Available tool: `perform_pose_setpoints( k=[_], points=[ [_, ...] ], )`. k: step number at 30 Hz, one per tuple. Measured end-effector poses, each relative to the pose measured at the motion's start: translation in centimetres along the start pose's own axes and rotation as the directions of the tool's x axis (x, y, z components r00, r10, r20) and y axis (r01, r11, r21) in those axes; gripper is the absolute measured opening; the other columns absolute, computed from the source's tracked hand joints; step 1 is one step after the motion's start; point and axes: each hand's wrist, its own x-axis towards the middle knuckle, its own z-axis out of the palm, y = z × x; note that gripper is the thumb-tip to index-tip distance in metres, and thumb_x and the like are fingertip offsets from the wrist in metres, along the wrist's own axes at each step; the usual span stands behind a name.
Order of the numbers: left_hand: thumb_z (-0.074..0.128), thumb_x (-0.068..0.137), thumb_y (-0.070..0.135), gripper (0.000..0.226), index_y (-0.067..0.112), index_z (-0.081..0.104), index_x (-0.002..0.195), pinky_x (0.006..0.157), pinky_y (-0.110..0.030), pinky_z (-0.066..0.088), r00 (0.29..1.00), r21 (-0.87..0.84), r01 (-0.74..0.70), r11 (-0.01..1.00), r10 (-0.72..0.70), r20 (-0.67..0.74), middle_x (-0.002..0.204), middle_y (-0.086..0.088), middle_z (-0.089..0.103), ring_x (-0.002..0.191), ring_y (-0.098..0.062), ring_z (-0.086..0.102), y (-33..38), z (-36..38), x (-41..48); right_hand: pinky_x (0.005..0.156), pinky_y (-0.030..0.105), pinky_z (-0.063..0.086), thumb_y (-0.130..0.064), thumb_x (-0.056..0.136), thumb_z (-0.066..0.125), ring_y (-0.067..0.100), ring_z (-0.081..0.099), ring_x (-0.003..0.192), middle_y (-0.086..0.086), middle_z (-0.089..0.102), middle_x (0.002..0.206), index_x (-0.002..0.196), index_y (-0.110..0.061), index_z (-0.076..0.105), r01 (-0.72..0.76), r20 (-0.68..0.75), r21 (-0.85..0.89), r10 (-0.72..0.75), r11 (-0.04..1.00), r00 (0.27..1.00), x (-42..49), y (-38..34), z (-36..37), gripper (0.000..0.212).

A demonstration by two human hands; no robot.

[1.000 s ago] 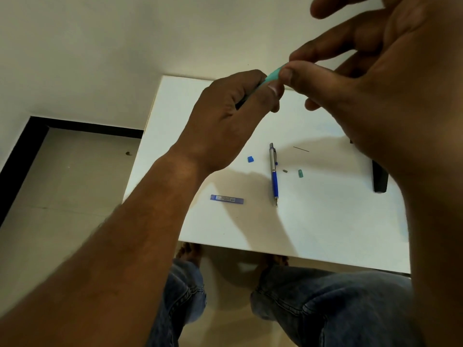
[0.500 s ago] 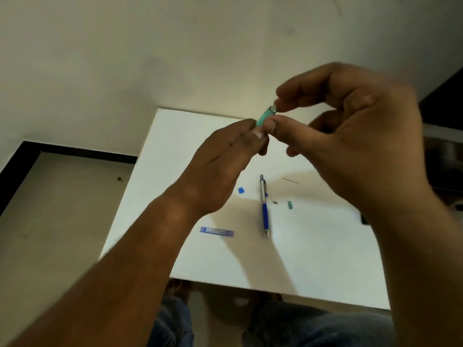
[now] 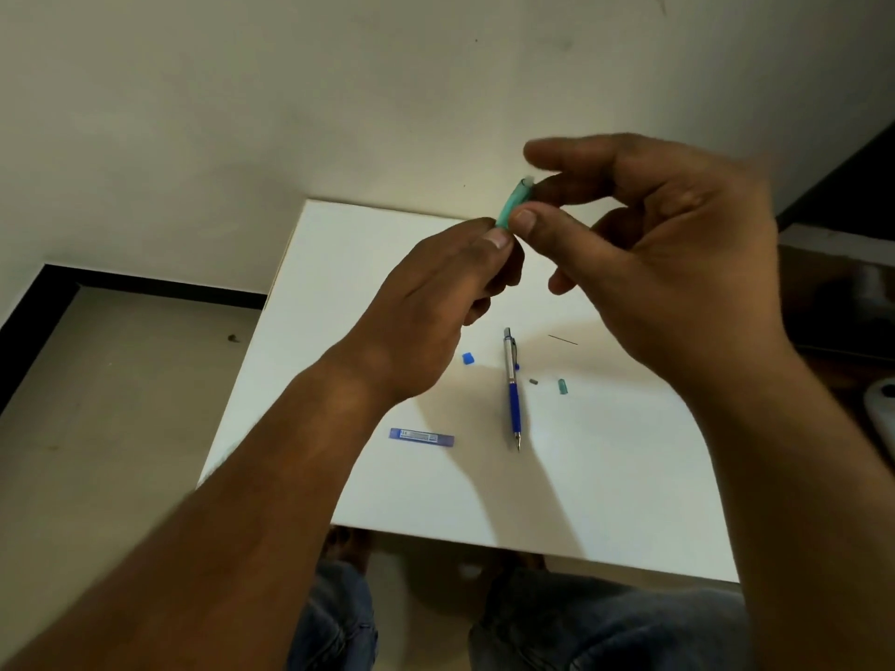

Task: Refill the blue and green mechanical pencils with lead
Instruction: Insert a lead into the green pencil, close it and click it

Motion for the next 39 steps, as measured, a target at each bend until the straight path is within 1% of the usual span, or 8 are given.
perform_pose_setpoints(
  k=[4, 7, 11, 14, 20, 27, 34, 39],
  points=[
    [0.037, 0.104, 0.031, 0.034, 0.016, 0.057, 0.081, 0.065, -0.029, 0.038, 0.997, -0.087, -0.005, 0.996, -0.002, -0.078, 0.077, -0.003, 0.046, 0.071, -0.016, 0.039, 0.1, -0.7, 0.3, 0.058, 0.018, 0.059, -0.037, 0.098, 0.081, 0.012, 0.078, 0.062, -0.014, 0.081, 0.098, 0.123, -0.035, 0.073, -0.101, -0.091, 0.035, 0.104, 0.994, 0.990, 0.2, 1.3, -0.3, 0.026],
    [0.047, 0.097, 0.034, 0.030, 0.012, 0.055, 0.079, 0.062, -0.034, 0.032, 0.988, -0.215, -0.020, 0.976, -0.014, -0.154, 0.080, -0.014, 0.037, 0.068, -0.015, 0.033, 0.5, -1.5, 0.7, 0.059, 0.024, 0.056, -0.045, 0.094, 0.082, 0.006, 0.077, 0.069, -0.012, 0.079, 0.084, 0.098, -0.033, 0.077, -0.335, 0.046, -0.339, 0.371, 0.879, 0.927, 0.7, 4.9, -1.3, 0.013],
    [0.049, 0.093, 0.038, 0.030, 0.014, 0.056, 0.076, 0.060, -0.033, 0.031, 0.976, -0.275, -0.046, 0.960, -0.015, -0.215, 0.076, -0.007, 0.040, 0.066, -0.013, 0.034, 0.3, -2.2, 0.8, 0.072, 0.033, 0.064, -0.043, 0.085, 0.092, 0.014, 0.080, 0.079, -0.001, 0.082, 0.076, 0.091, -0.022, 0.081, -0.475, 0.291, -0.690, 0.810, 0.546, 0.508, -0.4, 8.6, -0.8, 0.025],
    [0.049, 0.089, 0.044, 0.031, 0.017, 0.057, 0.075, 0.060, -0.033, 0.031, 0.978, -0.256, -0.050, 0.965, -0.005, -0.210, 0.076, -0.005, 0.042, 0.066, -0.012, 0.035, 0.2, -2.3, 0.7, 0.095, 0.047, 0.066, -0.034, 0.082, 0.097, 0.024, 0.082, 0.094, 0.007, 0.084, 0.089, 0.102, -0.009, 0.081, -0.514, 0.301, -0.724, 0.881, 0.460, 0.364, -1.0, 9.7, 0.2, 0.036],
    [0.047, 0.090, 0.045, 0.032, 0.018, 0.057, 0.076, 0.061, -0.032, 0.034, 0.984, -0.186, -0.066, 0.980, 0.033, -0.177, 0.074, -0.001, 0.042, 0.068, -0.014, 0.036, 0.1, -2.3, 0.6, 0.100, 0.048, 0.063, -0.038, 0.079, 0.099, 0.026, 0.082, 0.099, 0.009, 0.084, 0.098, 0.118, -0.007, 0.073, -0.496, 0.258, -0.752, 0.886, 0.435, 0.386, -1.5, 10.2, 1.2, 0.056],
    [0.045, 0.091, 0.043, 0.030, 0.020, 0.058, 0.075, 0.062, -0.031, 0.037, 0.981, -0.182, -0.039, 0.983, 0.003, -0.196, 0.073, -0.002, 0.042, 0.069, -0.016, 0.037, 0.3, -2.3, 0.5, 0.103, 0.044, 0.062, -0.030, 0.088, 0.092, 0.022, 0.080, 0.103, 0.004, 0.085, 0.099, 0.114, -0.009, 0.080, -0.470, 0.266, -0.772, 0.889, 0.428, 0.374, -2.0, 11.5, 2.2, 0.036],
    [0.046, 0.087, 0.047, 0.033, 0.017, 0.056, 0.077, 0.062, -0.031, 0.036, 0.981, -0.173, -0.050, 0.984, 0.016, -0.193, 0.073, -0.002, 0.041, 0.069, -0.017, 0.035, 0.6, -2.2, 0.4, 0.085, 0.040, 0.068, -0.028, 0.104, 0.065, 0.023, 0.083, 0.084, 0.007, 0.084, 0.088, 0.103, -0.006, 0.079, -0.536, 0.241, -0.664, 0.828, 0.521, 0.507, -1.4, 12.7, 2.1, 0.025],
    [0.046, 0.085, 0.049, 0.034, 0.018, 0.056, 0.075, 0.062, -0.031, 0.038, 0.981, -0.157, -0.033, 0.987, 0.003, -0.192, 0.071, -0.002, 0.041, 0.067, -0.017, 0.036, 0.4, -2.2, 0.5, 0.066, 0.026, 0.063, -0.020, 0.100, 0.075, 0.014, 0.079, 0.075, 0.001, 0.081, 0.082, 0.108, -0.019, 0.081, -0.450, 0.331, -0.673, 0.783, 0.587, 0.526, -1.5, 12.9, 2.3, 0.010]
  ],
)
